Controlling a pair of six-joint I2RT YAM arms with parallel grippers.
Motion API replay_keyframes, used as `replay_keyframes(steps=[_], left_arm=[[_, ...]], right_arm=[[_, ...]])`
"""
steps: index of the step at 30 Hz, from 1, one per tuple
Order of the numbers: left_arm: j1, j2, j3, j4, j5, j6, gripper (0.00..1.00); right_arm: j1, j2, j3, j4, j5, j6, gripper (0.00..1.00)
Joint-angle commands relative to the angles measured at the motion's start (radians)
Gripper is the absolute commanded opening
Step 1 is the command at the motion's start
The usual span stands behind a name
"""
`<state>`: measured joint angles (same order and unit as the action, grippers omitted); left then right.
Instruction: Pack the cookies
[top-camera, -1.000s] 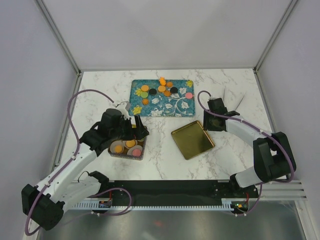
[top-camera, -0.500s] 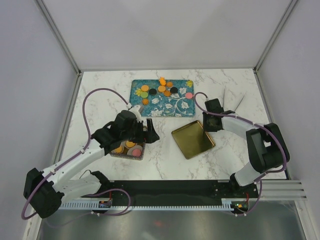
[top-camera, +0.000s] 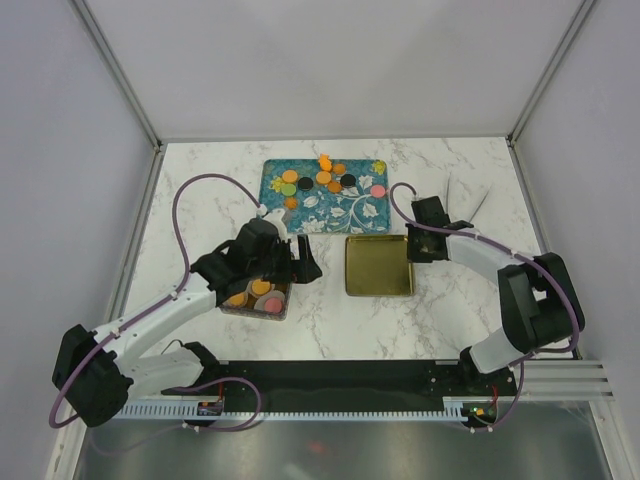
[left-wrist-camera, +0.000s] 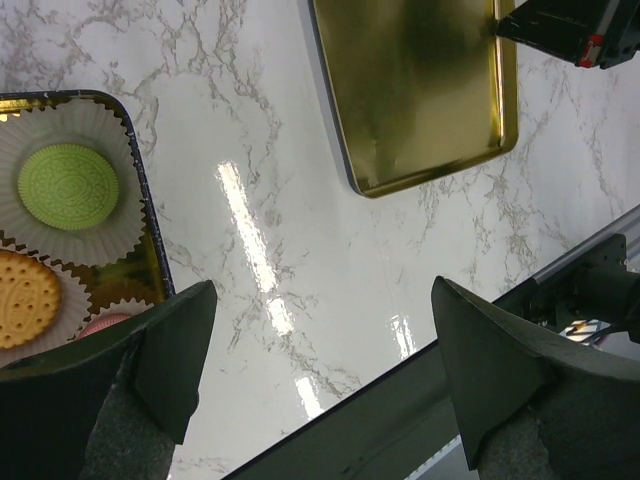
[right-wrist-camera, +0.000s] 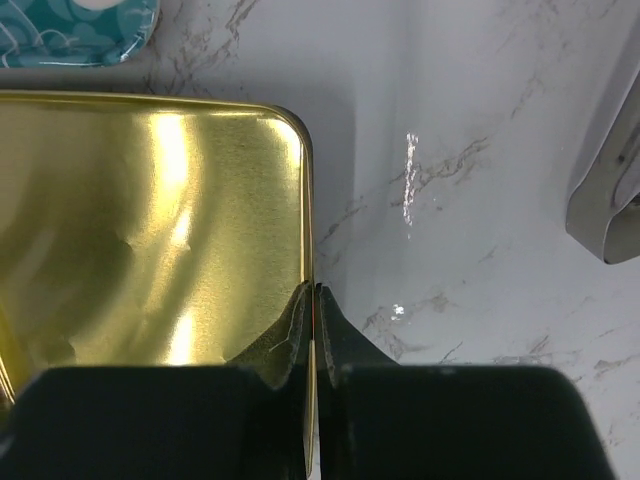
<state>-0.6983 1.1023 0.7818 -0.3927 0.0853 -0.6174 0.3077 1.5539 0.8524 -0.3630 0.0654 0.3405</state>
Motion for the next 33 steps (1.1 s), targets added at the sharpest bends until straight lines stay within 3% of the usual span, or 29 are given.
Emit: replay_keyframes(steps=[1, 15, 27, 33], left_arm=[[-0.007, 0.001, 0.045, 0.04, -0.039, -0.016, 0.96], [0.054, -0.005, 0.1, 0.002, -0.032, 0.034, 0.98], [0.154, 0.051, 0.171, 0.024, 0.195, 0.058, 0.99], [0.152, 0.083, 0.149, 0.103, 0.289, 0.03, 0.98]], right_arm=[[0.001, -0.064, 0.022, -0.031, 0.008, -0.009, 0.03], [0.001, -0.233, 0.065, -0.122, -0.059, 0.006, 0.0], [0.059, -0.322, 0.151, -0.148, -0.174, 0.068, 0.0], [0.111, -0.305, 0.158, -0.057, -0.272, 0.172, 0.0]])
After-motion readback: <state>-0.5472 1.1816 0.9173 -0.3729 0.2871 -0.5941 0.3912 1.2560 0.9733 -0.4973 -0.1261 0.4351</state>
